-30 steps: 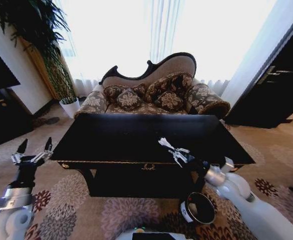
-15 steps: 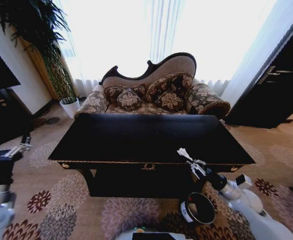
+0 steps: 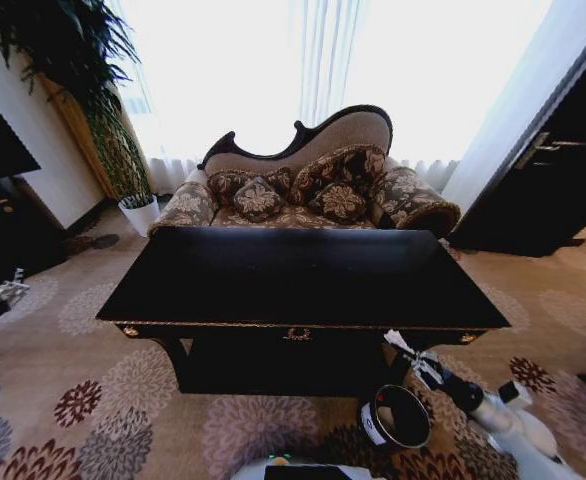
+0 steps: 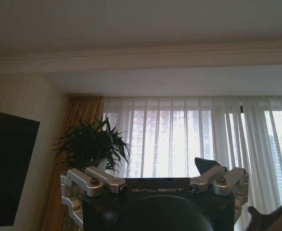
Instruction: Move to the front of the table and place the trash on the table into the trash bin.
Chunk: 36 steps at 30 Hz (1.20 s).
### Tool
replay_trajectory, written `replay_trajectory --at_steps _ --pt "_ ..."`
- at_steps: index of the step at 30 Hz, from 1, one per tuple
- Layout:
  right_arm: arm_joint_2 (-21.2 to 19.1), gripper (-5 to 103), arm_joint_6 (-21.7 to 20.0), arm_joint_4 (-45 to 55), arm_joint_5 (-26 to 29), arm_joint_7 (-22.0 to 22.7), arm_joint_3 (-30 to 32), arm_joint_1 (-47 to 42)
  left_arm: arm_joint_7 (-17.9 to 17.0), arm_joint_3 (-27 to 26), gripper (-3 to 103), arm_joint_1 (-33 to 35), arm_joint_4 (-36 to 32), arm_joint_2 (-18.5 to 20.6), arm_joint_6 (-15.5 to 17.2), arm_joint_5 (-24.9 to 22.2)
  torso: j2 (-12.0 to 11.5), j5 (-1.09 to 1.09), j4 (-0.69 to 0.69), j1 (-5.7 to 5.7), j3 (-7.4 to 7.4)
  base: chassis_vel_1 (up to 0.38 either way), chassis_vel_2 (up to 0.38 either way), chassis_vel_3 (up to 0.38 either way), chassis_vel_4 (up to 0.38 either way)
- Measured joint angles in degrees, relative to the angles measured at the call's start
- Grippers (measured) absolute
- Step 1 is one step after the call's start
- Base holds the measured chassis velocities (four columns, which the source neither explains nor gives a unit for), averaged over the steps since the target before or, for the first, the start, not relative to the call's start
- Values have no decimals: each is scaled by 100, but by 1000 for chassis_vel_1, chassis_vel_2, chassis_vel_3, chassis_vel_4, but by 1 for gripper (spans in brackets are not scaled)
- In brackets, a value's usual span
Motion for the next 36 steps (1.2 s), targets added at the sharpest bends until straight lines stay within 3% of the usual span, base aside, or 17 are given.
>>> replay_trajectory --at_steps 8,12,14,18,21,24,28,29,33,36 --pt "122 1 -73 -1014 -487 -572 -136 264 0 -88 100 57 -18 3 1 -26 0 -2 0 0 -1 0 0 0 0" --pt "156 1 -31 -1324 -695 -587 -218 366 0 -89 100 68 -32 -2 -1 -28 0 -1 -1 0 0 0 0 0 0" --pt "189 1 105 -1854 -1175 -464 -341 580 0 -90 100 79 -61 -8 -4 -30 0 0 0 0 0 0 0 0 0" --pt "222 1 335 -2273 -1750 191 -461 767 0 -63 100 85 -103 -31 -4 -30 0 -1 -1 0 0 0 0 0 0" --pt "292 1 525 -2592 -2754 1424 -508 1006 1 -14 100 91 -157 -71 -4 -31 0 0 -1 0 0 0 0 0 0" --pt "322 1 587 -2777 -3407 1980 -505 1155 1 17 100 87 -163 -77 -4 -30 0 -2 0 0 0 0 0 0 0" --pt "400 1 459 -3176 -4619 3398 -513 1372 1 84 100 62 -136 -77 -6 -3 0 -1 -1 0 0 0 0 0 0" --pt "400 1 459 -3176 -4619 3398 -513 1372 1 84 100 62 -136 -77 -6 -3 0 -1 -1 0 0 0 0 0 0" --pt "460 1 296 -3652 -5160 4407 -566 1560 7 192 100 40 -86 -110 -27 99 0 -1 -1 0 0 0 0 0 0" --pt "518 1 267 -3735 -5221 4790 -638 1610 9 237 100 28 -84 -139 -29 136 0 -2 -1 0 0 0 0 0 0"
